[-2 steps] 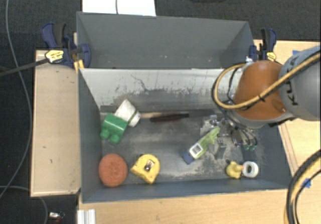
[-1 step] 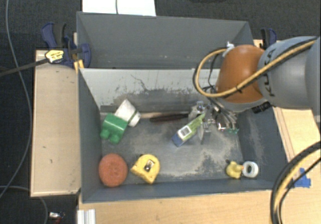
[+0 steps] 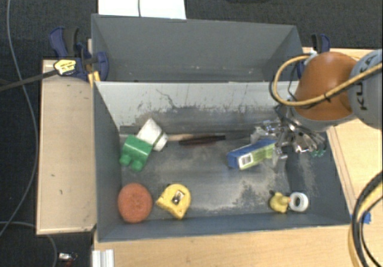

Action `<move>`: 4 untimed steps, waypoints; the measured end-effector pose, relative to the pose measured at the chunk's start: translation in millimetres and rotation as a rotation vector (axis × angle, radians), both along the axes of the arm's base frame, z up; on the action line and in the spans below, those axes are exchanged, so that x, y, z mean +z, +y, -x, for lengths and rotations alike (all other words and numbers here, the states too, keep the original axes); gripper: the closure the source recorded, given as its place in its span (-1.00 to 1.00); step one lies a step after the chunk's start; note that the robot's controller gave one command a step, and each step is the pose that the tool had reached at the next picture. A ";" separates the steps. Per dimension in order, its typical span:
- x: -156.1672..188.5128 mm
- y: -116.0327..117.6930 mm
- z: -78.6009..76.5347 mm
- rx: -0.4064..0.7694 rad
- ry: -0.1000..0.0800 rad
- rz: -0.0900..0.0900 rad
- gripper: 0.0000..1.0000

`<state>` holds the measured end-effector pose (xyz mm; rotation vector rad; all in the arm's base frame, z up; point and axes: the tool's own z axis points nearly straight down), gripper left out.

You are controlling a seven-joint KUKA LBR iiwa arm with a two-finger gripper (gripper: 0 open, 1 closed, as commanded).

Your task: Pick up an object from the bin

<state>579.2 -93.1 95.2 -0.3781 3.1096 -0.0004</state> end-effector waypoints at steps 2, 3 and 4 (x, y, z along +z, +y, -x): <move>-14.5 22.0 -10.7 0.098 -0.005 -0.001 -1.00; -4.5 57.0 5.0 -0.076 -0.005 -0.001 -1.00; 17.8 71.3 -1.7 -0.245 -0.007 -0.006 -1.00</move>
Offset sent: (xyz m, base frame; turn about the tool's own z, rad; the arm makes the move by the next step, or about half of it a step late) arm 0.0135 -0.0269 -0.0252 -0.1578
